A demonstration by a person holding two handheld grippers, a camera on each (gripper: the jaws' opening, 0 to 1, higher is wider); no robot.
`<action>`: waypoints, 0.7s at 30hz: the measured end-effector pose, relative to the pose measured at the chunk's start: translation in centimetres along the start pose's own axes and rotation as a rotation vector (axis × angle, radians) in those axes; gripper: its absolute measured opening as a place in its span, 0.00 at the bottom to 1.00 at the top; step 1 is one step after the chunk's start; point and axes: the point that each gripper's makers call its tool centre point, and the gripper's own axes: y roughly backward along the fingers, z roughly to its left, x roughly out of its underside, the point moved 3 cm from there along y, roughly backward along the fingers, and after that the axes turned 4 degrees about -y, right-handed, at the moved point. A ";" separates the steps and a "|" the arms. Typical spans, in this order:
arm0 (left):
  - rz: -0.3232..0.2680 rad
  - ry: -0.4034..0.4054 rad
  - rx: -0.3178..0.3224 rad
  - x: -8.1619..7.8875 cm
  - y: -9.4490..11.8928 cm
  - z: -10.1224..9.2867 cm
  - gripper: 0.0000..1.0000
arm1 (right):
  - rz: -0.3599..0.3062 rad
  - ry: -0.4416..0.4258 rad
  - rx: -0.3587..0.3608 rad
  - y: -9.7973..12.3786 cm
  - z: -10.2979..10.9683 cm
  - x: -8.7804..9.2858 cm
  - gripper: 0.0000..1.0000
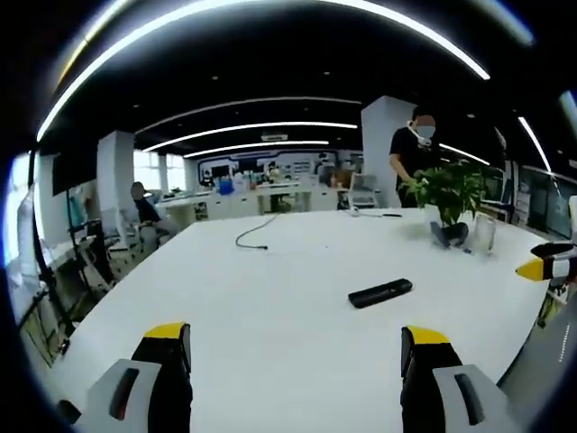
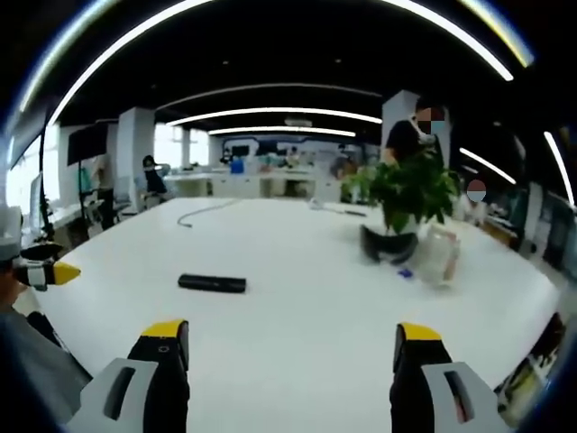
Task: Press the specified remote control buttons in sequence, fully releasing each button before pressing the next.
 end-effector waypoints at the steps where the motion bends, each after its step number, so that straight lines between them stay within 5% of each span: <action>1: -0.004 -0.003 0.003 -0.1 0.0 -0.1 1.00 | 0.004 -0.002 0.002 0.0 0.0 0.1 0.93; 21: 0.033 -0.051 0.060 0.8 -0.4 -1.3 1.00 | 0.026 0.016 -0.020 -0.1 0.3 0.4 0.91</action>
